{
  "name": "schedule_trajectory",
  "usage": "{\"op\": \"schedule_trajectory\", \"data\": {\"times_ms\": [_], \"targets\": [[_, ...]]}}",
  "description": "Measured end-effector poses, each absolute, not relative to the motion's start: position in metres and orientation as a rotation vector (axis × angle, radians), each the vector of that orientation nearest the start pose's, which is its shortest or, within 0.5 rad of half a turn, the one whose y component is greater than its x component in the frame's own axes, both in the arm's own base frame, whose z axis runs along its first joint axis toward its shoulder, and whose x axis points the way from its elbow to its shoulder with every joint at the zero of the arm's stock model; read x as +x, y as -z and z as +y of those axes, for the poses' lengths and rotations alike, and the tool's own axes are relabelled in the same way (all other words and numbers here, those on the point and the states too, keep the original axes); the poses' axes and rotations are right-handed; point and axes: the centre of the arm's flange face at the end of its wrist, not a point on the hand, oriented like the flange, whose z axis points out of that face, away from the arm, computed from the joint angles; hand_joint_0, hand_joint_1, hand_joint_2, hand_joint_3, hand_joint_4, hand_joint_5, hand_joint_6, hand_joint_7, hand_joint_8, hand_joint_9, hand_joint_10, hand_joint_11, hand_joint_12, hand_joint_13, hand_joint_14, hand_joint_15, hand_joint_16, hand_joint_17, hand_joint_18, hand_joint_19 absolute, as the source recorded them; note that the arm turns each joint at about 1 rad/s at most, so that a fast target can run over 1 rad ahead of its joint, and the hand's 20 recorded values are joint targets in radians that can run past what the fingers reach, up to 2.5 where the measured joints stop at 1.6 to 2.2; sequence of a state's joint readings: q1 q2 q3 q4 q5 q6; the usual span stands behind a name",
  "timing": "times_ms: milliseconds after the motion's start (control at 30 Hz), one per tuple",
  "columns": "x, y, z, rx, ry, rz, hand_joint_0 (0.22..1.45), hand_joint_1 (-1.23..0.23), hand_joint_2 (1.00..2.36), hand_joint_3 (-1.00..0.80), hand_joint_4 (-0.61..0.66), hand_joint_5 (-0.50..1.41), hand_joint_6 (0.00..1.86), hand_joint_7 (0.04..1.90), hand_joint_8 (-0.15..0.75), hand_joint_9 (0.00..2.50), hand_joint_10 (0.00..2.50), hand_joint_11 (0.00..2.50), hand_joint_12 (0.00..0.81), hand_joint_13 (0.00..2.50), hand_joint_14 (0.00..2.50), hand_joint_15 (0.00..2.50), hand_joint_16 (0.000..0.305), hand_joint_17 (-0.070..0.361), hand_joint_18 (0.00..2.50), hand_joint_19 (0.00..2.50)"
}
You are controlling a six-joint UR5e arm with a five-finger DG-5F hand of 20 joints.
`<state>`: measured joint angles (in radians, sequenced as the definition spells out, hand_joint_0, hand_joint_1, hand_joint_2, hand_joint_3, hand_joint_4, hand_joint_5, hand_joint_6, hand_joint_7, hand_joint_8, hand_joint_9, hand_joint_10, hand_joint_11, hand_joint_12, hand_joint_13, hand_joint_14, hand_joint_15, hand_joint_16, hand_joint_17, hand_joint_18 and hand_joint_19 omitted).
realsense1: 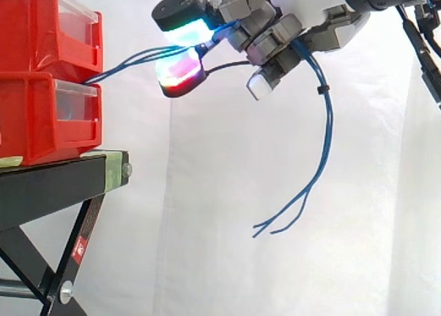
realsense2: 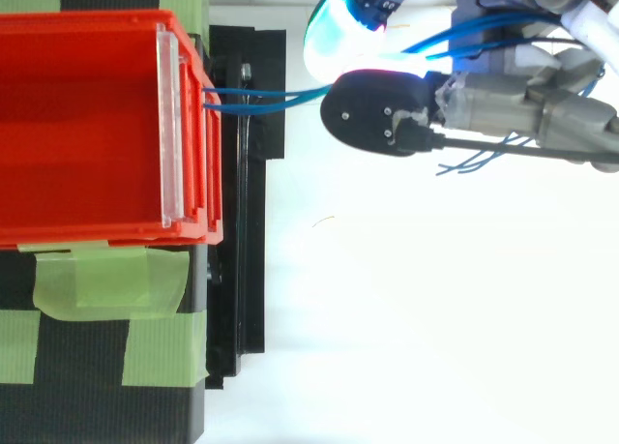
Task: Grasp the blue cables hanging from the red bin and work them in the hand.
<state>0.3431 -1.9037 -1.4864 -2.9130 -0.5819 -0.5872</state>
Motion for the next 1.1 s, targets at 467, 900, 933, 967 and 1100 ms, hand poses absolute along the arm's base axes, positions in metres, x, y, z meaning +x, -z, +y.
{"op": "schedule_trajectory", "data": {"times_ms": [467, 900, 933, 967, 1100], "targets": [[0.6094, -0.3644, -0.0081, 1.129, -0.269, 1.157, 0.88, -0.65, 1.0, -0.9, 0.3, 0.43, 0.01, 1.18, 0.462, 0.8, 2.5, 2.5, 0.567, 1.14, 2.5, 1.93, 0.047, 0.107, 1.42, 0.68], [0.6095, -0.3644, -0.0083, 1.129, -0.268, 1.155, 0.83, -0.68, 1.0, -0.96, 0.24, 0.52, 0.0, 1.41, 0.458, 0.81, 2.5, 2.5, 0.575, 1.16, 2.5, 1.92, 0.048, 0.108, 1.44, 0.65], [0.6096, -0.3645, -0.009, 1.129, -0.267, 1.154, 0.82, -0.69, 1.0, -0.97, 0.24, 0.52, 0.0, 1.42, 0.457, 0.81, 2.5, 2.5, 0.575, 1.16, 2.5, 1.92, 0.049, 0.111, 1.45, 0.64], [0.6096, -0.3645, -0.0099, 1.13, -0.266, 1.153, 0.82, -0.69, 1.0, -0.99, 0.24, 0.52, 0.0, 1.42, 0.458, 0.81, 2.5, 2.5, 0.574, 1.16, 2.5, 1.91, 0.049, 0.111, 1.45, 0.63], [0.6107, -0.3651, -0.0136, 1.131, -0.266, 1.143, 0.8, -0.69, 1.0, -1.0, 0.24, 0.52, 0.0, 1.42, 0.464, 0.82, 2.5, 2.5, 0.577, 1.16, 2.5, 1.9, 0.05, 0.112, 1.45, 0.61]]}}
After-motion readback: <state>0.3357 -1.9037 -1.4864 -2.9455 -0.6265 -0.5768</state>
